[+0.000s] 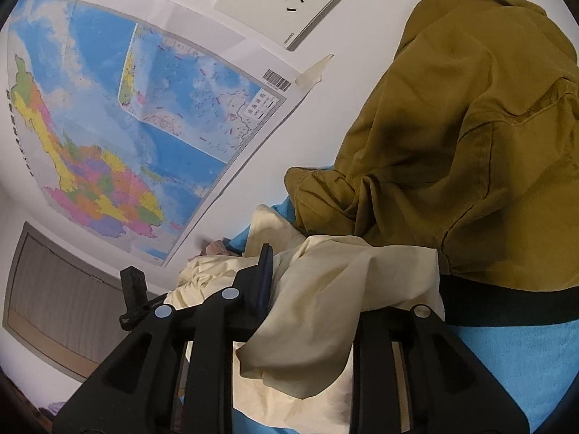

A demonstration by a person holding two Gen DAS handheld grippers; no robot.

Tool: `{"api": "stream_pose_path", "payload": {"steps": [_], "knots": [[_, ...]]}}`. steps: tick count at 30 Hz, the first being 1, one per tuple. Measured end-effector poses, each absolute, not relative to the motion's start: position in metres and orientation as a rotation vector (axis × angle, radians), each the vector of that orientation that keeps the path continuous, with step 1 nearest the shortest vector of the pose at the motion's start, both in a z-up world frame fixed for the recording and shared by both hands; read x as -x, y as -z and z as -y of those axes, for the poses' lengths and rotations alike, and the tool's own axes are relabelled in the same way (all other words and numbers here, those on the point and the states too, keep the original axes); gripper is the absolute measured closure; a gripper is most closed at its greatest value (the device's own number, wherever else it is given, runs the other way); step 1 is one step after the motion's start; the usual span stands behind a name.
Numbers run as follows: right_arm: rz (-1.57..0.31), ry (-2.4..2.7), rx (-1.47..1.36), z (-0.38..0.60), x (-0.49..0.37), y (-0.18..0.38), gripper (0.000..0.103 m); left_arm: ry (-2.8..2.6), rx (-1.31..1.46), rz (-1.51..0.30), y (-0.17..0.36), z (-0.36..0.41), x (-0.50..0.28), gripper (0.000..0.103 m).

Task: Fold large clothes

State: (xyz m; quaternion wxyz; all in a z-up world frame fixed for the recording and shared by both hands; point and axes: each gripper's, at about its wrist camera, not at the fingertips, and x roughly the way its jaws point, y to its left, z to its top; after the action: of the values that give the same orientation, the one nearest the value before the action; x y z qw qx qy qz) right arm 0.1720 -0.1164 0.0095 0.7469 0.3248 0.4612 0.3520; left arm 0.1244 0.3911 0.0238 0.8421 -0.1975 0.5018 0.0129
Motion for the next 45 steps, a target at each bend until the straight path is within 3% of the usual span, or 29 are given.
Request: {"api": "stream_pose_path", "payload": {"steps": [7,10,12,15,20,25,30,35,37,39,40,42,45], "knots": [[-1.009,-0.77,-0.694,0.115,-0.172,-0.013,0.073,-0.045,0.408,-1.067,-0.017,-0.389,-0.131,0.077],[-1.006,-0.774,-0.709,0.113,-0.17,-0.014,0.055,-0.049,0.402,-1.064,-0.016,-0.387,-0.132,0.076],[-0.986,-0.783,-0.719,0.113,-0.166,-0.018,0.036,-0.05,0.405,-1.061,-0.015,-0.386,-0.133,0.076],[-0.94,-0.797,-0.68,0.11,-0.154,-0.032,0.02,-0.051,0.41,-1.051,-0.014,-0.386,-0.13,0.076],[-0.845,-0.808,-0.481,0.088,-0.122,-0.052,0.01,-0.055,0.404,-1.044,-0.012,-0.385,-0.129,0.076],[-0.765,-0.653,-0.091,0.038,-0.093,-0.049,0.01,-0.071,0.399,-1.036,-0.012,-0.382,-0.128,0.075],[-0.749,-0.685,-0.228,0.058,-0.092,-0.052,0.014,-0.05,0.436,-1.031,-0.011,-0.388,-0.126,0.073],[-0.729,-0.639,0.036,0.018,-0.075,-0.044,0.006,-0.038,0.449,-1.035,-0.009,-0.389,-0.128,0.07],[-0.742,-0.568,0.079,0.01,-0.086,-0.033,0.011,-0.034,0.458,-1.026,-0.01,-0.39,-0.127,0.068],[-0.771,-0.528,0.063,0.013,-0.101,-0.024,0.04,-0.014,0.476,-1.001,-0.016,-0.391,-0.12,0.064],[-0.785,-0.521,0.053,0.015,-0.11,-0.021,0.045,0.013,0.501,-0.977,-0.021,-0.393,-0.115,0.058],[-0.816,-0.536,-0.025,0.027,-0.126,-0.018,0.064,0.083,0.559,-0.911,-0.031,-0.398,-0.102,0.039],[-0.833,-0.562,-0.096,0.04,-0.136,-0.022,0.077,0.144,0.587,-0.769,-0.053,-0.405,-0.073,0.026]]}}
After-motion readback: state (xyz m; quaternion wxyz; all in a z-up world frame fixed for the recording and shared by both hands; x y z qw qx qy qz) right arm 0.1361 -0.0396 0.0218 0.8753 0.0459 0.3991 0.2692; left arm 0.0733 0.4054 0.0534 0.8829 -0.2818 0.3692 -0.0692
